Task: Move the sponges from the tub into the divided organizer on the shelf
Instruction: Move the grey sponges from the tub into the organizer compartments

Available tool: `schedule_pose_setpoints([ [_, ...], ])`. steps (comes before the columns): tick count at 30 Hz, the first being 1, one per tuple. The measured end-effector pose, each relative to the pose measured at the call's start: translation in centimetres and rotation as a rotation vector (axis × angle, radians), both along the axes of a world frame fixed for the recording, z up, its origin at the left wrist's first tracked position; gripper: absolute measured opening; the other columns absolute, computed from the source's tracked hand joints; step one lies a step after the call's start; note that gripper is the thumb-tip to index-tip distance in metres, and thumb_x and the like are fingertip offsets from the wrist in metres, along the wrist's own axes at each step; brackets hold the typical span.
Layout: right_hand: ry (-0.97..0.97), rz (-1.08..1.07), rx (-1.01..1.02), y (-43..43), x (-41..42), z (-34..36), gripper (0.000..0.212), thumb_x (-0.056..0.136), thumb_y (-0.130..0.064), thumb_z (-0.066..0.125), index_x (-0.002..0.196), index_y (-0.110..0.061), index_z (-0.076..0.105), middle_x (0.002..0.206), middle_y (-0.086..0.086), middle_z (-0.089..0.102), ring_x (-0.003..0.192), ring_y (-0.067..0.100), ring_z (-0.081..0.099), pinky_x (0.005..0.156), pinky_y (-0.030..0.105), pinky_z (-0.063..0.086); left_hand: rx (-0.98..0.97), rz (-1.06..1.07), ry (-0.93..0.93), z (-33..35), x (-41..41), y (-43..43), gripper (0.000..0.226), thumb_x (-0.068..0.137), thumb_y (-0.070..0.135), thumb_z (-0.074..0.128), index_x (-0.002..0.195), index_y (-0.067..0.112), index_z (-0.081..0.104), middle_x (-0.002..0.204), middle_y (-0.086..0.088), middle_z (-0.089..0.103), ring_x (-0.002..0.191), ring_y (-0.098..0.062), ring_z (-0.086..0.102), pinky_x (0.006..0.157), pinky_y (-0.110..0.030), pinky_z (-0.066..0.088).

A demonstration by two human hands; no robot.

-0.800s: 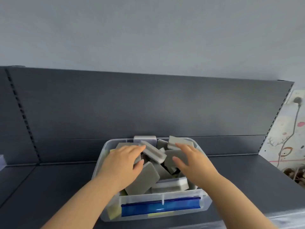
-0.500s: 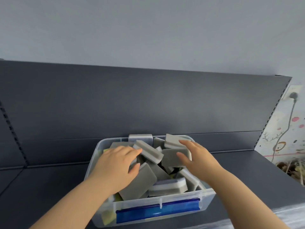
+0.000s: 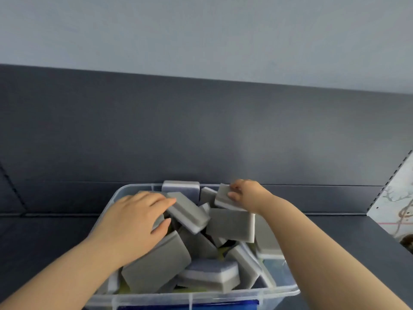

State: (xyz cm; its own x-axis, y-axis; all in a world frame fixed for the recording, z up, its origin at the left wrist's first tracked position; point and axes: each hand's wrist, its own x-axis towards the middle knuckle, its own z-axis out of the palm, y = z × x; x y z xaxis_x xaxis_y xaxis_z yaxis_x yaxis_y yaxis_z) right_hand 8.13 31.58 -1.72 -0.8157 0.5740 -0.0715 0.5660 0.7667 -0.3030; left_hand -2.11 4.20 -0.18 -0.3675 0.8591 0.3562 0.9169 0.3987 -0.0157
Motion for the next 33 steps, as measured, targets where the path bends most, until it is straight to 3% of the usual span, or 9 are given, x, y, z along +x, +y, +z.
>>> schedule_pose_setpoints([
  [5, -0.085, 0.008, -0.023, 1.4, -1.0, -0.4, 0.059, 0.081, -0.056, 0.057, 0.130, -0.025, 0.043, 0.128, 0.002, 0.052, 0.113, 0.027, 0.052, 0.090, 0.036, 0.043, -0.051, 0.099, -0.012, 0.2, -1.1, 1.8, 0.049, 0.091, 0.050, 0.035, 0.139, 0.041, 0.031, 0.139, 0.021, 0.040, 0.125, -0.002, 0.038, 0.097, -0.022, 0.033],
  [9, -0.191, 0.079, 0.078, 1.2, -0.4, 0.5, 0.062, 0.080, -0.065, 0.050, 0.125, -0.022, 0.044, 0.125, 0.004, 0.052, 0.111, 0.026, 0.051, 0.083, 0.035, 0.043, -0.034, 0.183, -0.112, 0.2, -2.0, 4.0, 0.043, 0.093, 0.043, 0.038, 0.136, 0.039, 0.037, 0.129, 0.014, 0.051, 0.113, -0.009, 0.049, 0.088, -0.025, 0.040],
  [14, 0.218, 0.144, -0.044, 0.8, 2.2, 2.2, 0.048, 0.084, -0.038, 0.061, 0.127, -0.031, 0.042, 0.121, -0.001, 0.049, 0.107, 0.018, 0.050, 0.091, 0.036, 0.044, -0.100, 0.263, -0.328, -0.6, -3.0, 7.1, 0.049, 0.090, 0.048, 0.045, 0.136, 0.038, 0.036, 0.125, 0.005, 0.053, 0.107, -0.014, 0.052, 0.076, -0.023, 0.037],
  [17, 0.459, 0.171, -0.117, 0.5, 4.5, 2.7, 0.041, 0.087, -0.034, 0.057, 0.124, -0.034, 0.040, 0.114, -0.011, 0.046, 0.099, 0.008, 0.049, 0.082, 0.029, 0.042, -0.153, 0.279, -0.490, -1.0, -3.2, 8.6, 0.062, 0.085, 0.046, 0.054, 0.140, 0.037, 0.030, 0.131, 0.001, 0.050, 0.113, -0.016, 0.051, 0.088, -0.028, 0.042],
  [21, 0.510, 0.181, -0.125, -0.7, 7.3, 2.5, 0.038, 0.086, -0.036, 0.059, 0.120, -0.036, 0.041, 0.109, -0.018, 0.046, 0.099, 0.004, 0.048, 0.079, 0.023, 0.037, -0.085, 0.217, -0.648, -0.5, -2.9, 9.2, 0.073, 0.077, 0.039, 0.068, 0.140, 0.037, 0.030, 0.130, 0.005, 0.047, 0.110, -0.012, 0.047, 0.088, -0.025, 0.040],
  [24, 0.414, 0.233, 0.009, -1.8, 8.4, 2.2, 0.040, 0.083, -0.032, 0.063, 0.120, -0.034, 0.047, 0.106, -0.016, 0.047, 0.099, 0.008, 0.049, 0.080, 0.023, 0.038, -0.158, 0.119, -0.485, 0.3, -2.3, 9.2, 0.070, 0.079, 0.026, 0.066, 0.139, 0.039, 0.032, 0.134, 0.011, 0.037, 0.116, -0.011, 0.039, 0.092, -0.025, 0.037],
  [28, 0.342, 0.241, 0.038, -2.5, 8.7, 1.6, 0.050, 0.082, -0.021, 0.059, 0.126, -0.034, 0.042, 0.119, -0.010, 0.044, 0.102, 0.013, 0.049, 0.083, 0.025, 0.042, -0.485, -0.135, -0.222, 1.2, -1.2, 9.2, 0.069, 0.076, 0.006, 0.054, 0.136, 0.037, 0.038, 0.143, 0.016, 0.033, 0.132, -0.008, 0.024, 0.109, -0.031, 0.022],
  [31, 0.311, 0.236, 0.013, -2.5, 8.6, 1.3, 0.055, 0.081, -0.016, 0.056, 0.129, -0.036, 0.040, 0.119, -0.007, 0.043, 0.100, 0.015, 0.049, 0.082, 0.025, 0.043, -0.690, -0.139, -0.041, 1.6, -0.7, 9.1, 0.068, 0.075, 0.019, 0.061, 0.136, 0.041, 0.037, 0.138, 0.016, 0.038, 0.131, -0.008, 0.022, 0.114, -0.038, 0.004],
  [33, 0.296, 0.236, -0.002, -2.4, 8.6, 1.1, 0.059, 0.081, -0.013, 0.055, 0.131, -0.038, 0.038, 0.117, -0.006, 0.042, 0.097, 0.016, 0.050, 0.081, 0.025, 0.044, -0.740, -0.126, 0.058, 1.7, -0.5, 9.2, 0.069, 0.074, 0.031, 0.066, 0.135, 0.042, 0.035, 0.130, 0.013, 0.041, 0.126, -0.010, 0.026, 0.113, -0.039, 0.005],
])
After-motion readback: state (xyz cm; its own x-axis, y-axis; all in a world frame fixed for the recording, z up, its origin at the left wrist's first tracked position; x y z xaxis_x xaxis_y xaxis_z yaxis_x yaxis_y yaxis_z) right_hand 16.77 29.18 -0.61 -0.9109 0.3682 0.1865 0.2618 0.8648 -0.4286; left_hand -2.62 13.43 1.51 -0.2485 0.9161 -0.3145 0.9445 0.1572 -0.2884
